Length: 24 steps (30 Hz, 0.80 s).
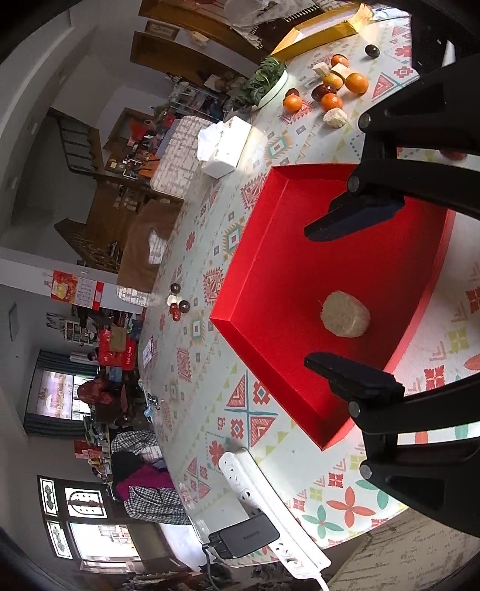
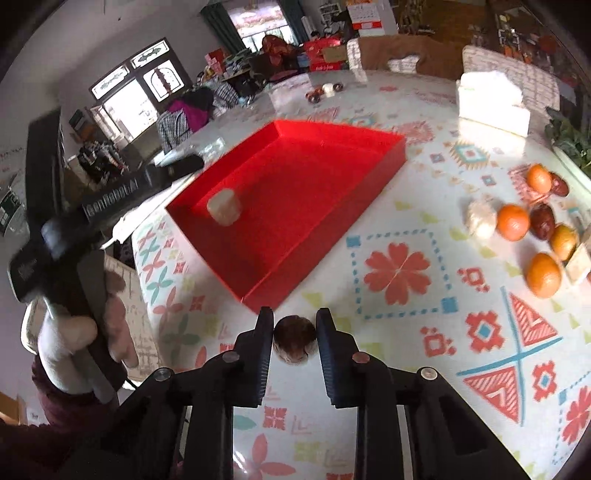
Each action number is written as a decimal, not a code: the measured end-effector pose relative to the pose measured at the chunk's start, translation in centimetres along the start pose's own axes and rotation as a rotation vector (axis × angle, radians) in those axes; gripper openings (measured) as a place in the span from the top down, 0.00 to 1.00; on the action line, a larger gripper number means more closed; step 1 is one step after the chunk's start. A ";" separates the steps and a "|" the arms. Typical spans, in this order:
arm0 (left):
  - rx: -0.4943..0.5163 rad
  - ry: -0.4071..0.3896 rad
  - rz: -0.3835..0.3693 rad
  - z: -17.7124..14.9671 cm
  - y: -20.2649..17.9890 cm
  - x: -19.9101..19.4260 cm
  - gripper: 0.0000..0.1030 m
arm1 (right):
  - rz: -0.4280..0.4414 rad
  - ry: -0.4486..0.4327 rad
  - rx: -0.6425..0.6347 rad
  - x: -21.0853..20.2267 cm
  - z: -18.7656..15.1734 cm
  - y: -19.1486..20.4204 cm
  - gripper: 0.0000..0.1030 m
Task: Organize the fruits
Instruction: 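Carry the yam slice into the red tray with the left tool and release it, then lower the red date into the red tray and open the right tool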
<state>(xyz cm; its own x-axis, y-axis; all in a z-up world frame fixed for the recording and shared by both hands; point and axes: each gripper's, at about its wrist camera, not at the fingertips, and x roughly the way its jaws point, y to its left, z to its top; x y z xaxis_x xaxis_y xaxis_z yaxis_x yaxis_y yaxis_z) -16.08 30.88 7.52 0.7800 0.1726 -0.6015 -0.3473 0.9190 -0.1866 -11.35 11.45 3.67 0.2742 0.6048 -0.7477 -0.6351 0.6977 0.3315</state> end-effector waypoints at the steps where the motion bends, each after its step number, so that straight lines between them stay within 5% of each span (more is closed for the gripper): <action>1: 0.001 0.002 0.004 -0.1 0.1 0.1 0.40 | -0.002 -0.010 0.001 -0.3 0.4 0.0 0.75; 11: 0.028 0.001 0.055 -0.3 0.4 0.5 0.40 | 0.010 -0.085 -0.049 -1.5 5.0 2.1 0.79; 19: 0.009 0.013 0.050 -0.4 1.2 0.7 0.39 | 0.032 -0.056 -0.051 2.8 7.7 3.5 0.78; 21: -0.001 0.013 0.047 -0.4 1.6 0.7 0.39 | 0.012 -0.077 -0.026 2.4 7.6 2.8 0.69; 23: -0.009 0.008 0.042 -0.4 1.9 0.5 0.38 | 0.024 -0.077 0.003 1.7 7.1 1.7 0.45; 24: -0.013 0.001 0.039 -0.4 2.1 0.3 0.38 | 0.002 -0.082 0.002 1.3 6.6 1.3 0.41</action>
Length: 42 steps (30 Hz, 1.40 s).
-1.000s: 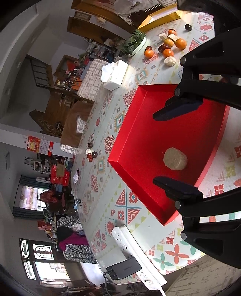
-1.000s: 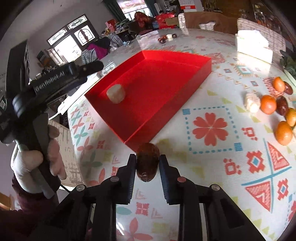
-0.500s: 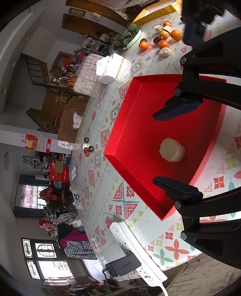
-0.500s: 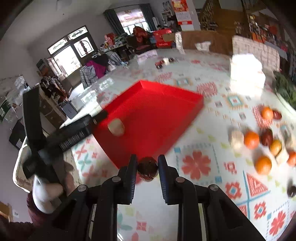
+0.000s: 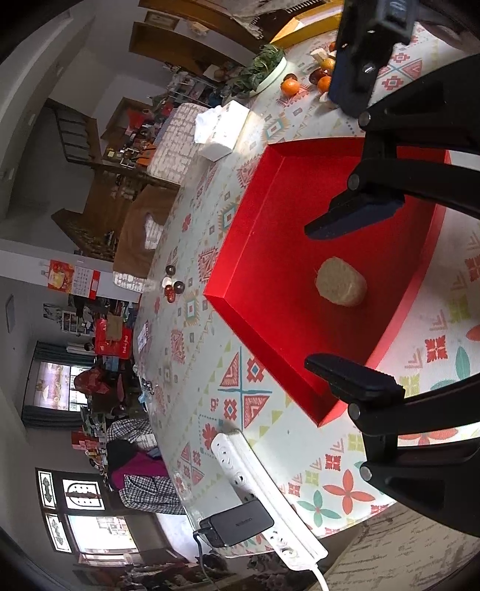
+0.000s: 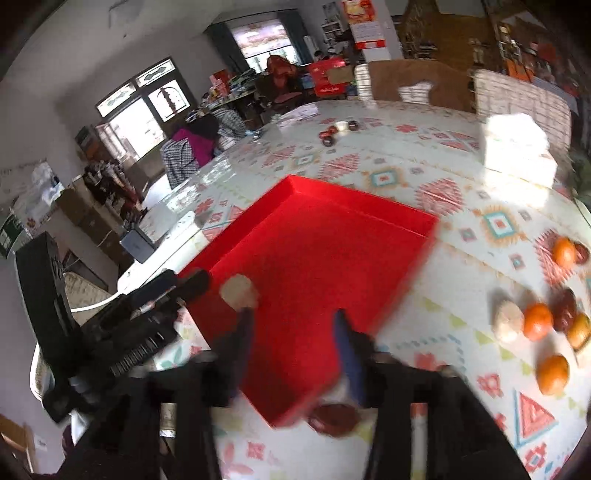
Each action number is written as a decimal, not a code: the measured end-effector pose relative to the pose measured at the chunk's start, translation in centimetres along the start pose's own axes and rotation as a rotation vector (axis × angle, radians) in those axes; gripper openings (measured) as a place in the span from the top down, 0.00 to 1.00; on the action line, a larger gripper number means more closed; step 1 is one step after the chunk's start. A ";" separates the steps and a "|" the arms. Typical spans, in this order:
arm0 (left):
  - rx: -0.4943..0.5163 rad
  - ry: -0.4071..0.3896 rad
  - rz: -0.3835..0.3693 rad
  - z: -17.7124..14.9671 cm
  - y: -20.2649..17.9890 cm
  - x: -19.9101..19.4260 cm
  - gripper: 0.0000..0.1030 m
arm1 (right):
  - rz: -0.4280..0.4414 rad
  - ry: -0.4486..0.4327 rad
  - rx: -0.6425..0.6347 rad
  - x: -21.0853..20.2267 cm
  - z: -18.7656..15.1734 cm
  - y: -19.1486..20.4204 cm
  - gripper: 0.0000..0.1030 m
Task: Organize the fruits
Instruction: 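Lower the red date into the red tray and open the right tool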
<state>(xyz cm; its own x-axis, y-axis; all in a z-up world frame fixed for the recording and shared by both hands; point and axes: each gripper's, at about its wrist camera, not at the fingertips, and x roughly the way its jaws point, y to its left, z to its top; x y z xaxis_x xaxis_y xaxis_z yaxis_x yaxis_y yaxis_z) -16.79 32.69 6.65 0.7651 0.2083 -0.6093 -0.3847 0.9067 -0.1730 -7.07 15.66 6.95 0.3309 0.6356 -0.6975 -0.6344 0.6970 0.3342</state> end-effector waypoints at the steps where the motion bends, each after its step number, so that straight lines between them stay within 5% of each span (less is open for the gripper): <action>1: -0.007 -0.010 -0.003 0.0 0.1 -0.2 0.36 | -0.029 -0.002 -0.008 -0.4 -0.6 -0.4 0.38; 8: -0.014 -0.011 -0.029 -0.1 -0.3 0.0 0.33 | -0.045 0.086 -0.081 -0.4 -5.1 -1.8 0.38; 15: -0.020 -0.010 -0.028 -0.2 -0.7 -0.2 0.33 | -0.103 0.112 -0.192 1.8 -6.0 -1.0 0.38; 16: -0.019 -0.011 -0.028 -0.2 -0.6 -0.2 0.33 | -0.100 0.107 -0.195 2.1 -6.0 -0.9 0.44; 17: -0.018 -0.010 -0.028 -0.2 -0.6 -0.2 0.33 | -0.085 0.105 -0.194 2.3 -5.9 -0.9 0.63; 18: -0.017 -0.010 -0.028 -0.2 -0.7 -0.2 0.33 | -0.068 0.111 -0.190 2.4 -5.9 -1.0 0.67; 23: -0.028 -0.002 -0.032 -0.4 -0.6 -0.2 0.32 | -0.062 0.109 -0.146 2.0 -6.3 -1.0 0.67; 28: -0.049 0.000 -0.035 -0.4 0.1 0.1 0.32 | -0.059 0.045 -0.073 -0.3 -5.1 -1.7 0.67; 32: -0.068 -0.003 -0.033 -0.3 0.7 0.1 0.32 | 0.023 0.001 -0.042 -1.0 -2.4 -0.6 0.67; 35: -0.082 -0.002 -0.027 -0.2 1.3 0.1 0.32 | 0.073 0.015 -0.039 0.5 -0.8 0.9 0.67; 42: -0.094 0.003 -0.017 0.0 2.2 0.0 0.32 | 0.029 0.073 -0.078 5.3 0.0 2.7 0.67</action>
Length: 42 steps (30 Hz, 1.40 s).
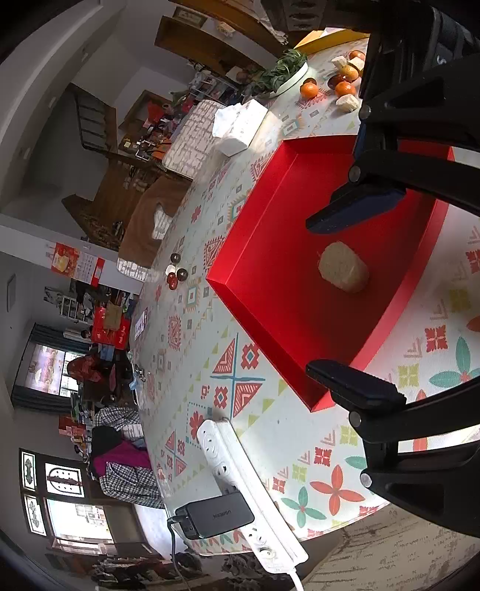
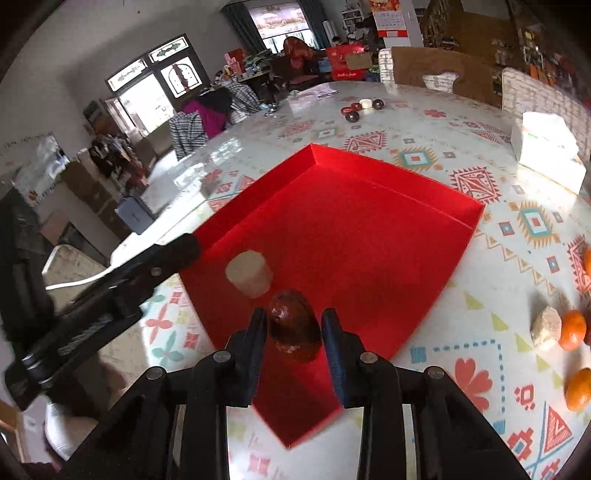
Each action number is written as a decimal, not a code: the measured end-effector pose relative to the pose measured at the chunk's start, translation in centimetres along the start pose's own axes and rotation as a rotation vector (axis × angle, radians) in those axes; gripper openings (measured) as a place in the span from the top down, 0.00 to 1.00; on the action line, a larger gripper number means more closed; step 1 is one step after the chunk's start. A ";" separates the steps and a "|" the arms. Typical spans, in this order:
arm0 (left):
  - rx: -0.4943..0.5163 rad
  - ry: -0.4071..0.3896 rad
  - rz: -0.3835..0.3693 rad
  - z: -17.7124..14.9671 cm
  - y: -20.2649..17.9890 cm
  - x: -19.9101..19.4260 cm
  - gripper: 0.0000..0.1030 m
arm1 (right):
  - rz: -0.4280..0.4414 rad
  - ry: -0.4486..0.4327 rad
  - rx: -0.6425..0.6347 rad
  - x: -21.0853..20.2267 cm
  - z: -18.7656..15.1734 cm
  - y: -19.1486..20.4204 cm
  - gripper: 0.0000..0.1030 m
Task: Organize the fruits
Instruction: 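Lower the red date into the red tray and open the right tool, then grasp a mandarin with the left tool while the right tool grasps a dark plum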
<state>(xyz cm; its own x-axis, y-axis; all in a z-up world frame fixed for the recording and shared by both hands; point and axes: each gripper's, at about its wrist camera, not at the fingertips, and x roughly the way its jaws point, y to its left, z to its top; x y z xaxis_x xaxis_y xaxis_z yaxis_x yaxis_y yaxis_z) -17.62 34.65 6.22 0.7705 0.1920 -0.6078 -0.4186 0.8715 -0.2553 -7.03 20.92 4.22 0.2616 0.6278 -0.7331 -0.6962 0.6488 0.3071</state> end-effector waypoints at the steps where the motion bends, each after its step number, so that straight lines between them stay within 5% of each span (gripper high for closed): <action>1: -0.003 0.001 -0.001 0.0 0.1 0.0 0.32 | -0.001 0.000 -0.002 0.2 0.1 0.1 0.62; 4: -0.004 0.006 -0.007 0.0 0.1 0.0 0.32 | -0.001 -0.017 0.019 -0.1 0.2 -0.3 0.33; 15: 0.031 -0.003 -0.036 0.2 -2.0 -1.1 0.32 | -0.104 -0.138 0.063 -6.7 -1.5 -4.0 0.32; 22: 0.111 -0.015 -0.078 -0.1 -5.8 -2.7 0.32 | -0.057 -0.266 0.387 -13.2 -5.4 -12.8 0.22; 34: 0.271 -0.011 -0.192 -2.8 -15.3 -4.6 0.24 | -0.369 -0.362 0.578 -27.0 -12.5 -24.6 0.22; 39: 0.298 0.059 -0.282 -3.9 -19.0 -3.3 0.24 | -0.437 -0.377 0.576 -30.4 -12.6 -26.7 0.20; 42: 0.329 0.102 -0.312 -5.1 -21.2 -2.4 0.24 | -0.405 -0.343 0.550 -29.7 -13.0 -27.1 0.20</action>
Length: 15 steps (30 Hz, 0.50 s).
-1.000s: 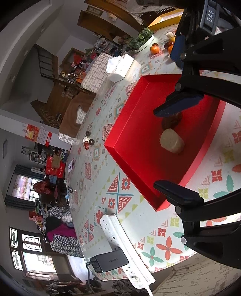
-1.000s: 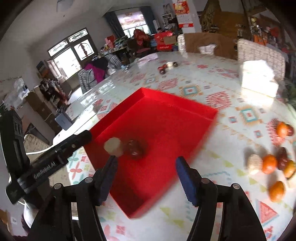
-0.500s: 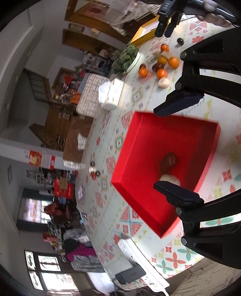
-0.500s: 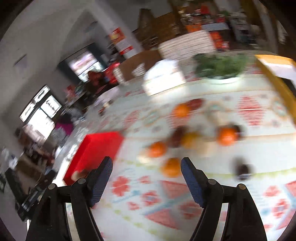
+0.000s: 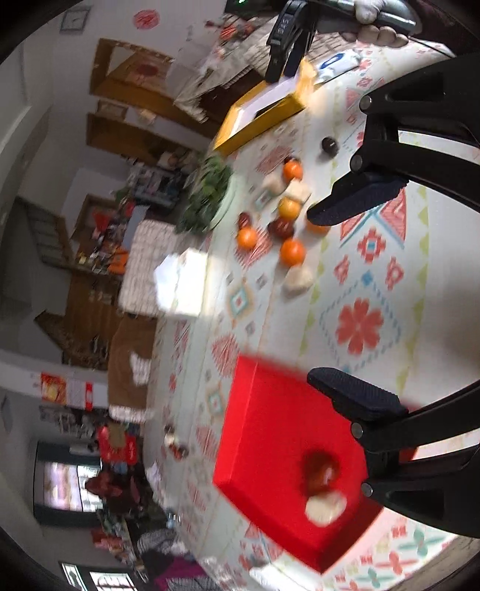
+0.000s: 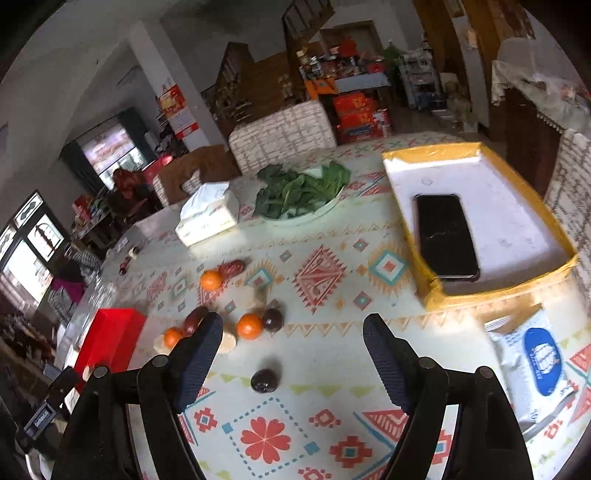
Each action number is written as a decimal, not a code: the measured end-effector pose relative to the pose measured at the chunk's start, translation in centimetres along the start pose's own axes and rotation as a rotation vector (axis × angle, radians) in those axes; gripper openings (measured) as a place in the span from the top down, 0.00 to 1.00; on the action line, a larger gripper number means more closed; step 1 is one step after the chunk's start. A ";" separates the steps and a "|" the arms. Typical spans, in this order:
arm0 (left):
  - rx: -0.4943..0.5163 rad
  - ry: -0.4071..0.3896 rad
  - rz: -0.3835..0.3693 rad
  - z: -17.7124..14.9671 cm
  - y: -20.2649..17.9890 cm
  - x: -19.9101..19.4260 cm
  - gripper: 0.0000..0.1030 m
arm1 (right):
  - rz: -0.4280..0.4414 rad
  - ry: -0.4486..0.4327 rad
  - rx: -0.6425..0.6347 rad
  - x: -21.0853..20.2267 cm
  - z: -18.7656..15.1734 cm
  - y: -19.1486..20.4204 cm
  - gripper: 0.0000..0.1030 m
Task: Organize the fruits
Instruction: 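Grasp a mandarin with the left tool while the right tool grasps a dark plum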
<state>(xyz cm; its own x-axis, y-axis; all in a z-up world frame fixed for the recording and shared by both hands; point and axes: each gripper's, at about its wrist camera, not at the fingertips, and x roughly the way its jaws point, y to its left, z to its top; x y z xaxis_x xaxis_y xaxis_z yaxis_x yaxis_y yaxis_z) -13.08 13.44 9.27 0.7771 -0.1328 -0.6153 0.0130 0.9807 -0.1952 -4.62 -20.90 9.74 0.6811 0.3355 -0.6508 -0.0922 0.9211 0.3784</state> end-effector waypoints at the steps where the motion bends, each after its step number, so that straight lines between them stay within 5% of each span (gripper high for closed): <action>1: 0.024 0.017 -0.015 -0.3 -0.9 0.6 0.24 | 0.014 0.029 -0.018 0.9 -0.5 0.3 0.20; 3: 0.069 0.040 -0.040 -0.9 -2.4 1.5 0.24 | 0.019 0.077 -0.057 2.8 -1.9 0.9 0.20; 7: 0.134 0.094 -0.058 -2.1 -4.5 3.2 0.43 | 0.047 0.145 -0.106 6.0 -4.1 2.0 0.24; 15: 0.175 0.155 -0.092 -2.3 -6.8 7.3 0.43 | 0.027 0.183 -0.194 8.5 -5.7 3.5 0.35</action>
<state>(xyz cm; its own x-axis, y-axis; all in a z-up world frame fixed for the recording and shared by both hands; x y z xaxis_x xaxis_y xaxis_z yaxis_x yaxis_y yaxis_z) -8.92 5.49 4.31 0.6623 -0.2295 -0.7132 0.1981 0.9717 -0.1288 -3.33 -13.68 1.77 0.5354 0.3741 -0.7572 -0.2576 0.9262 0.2755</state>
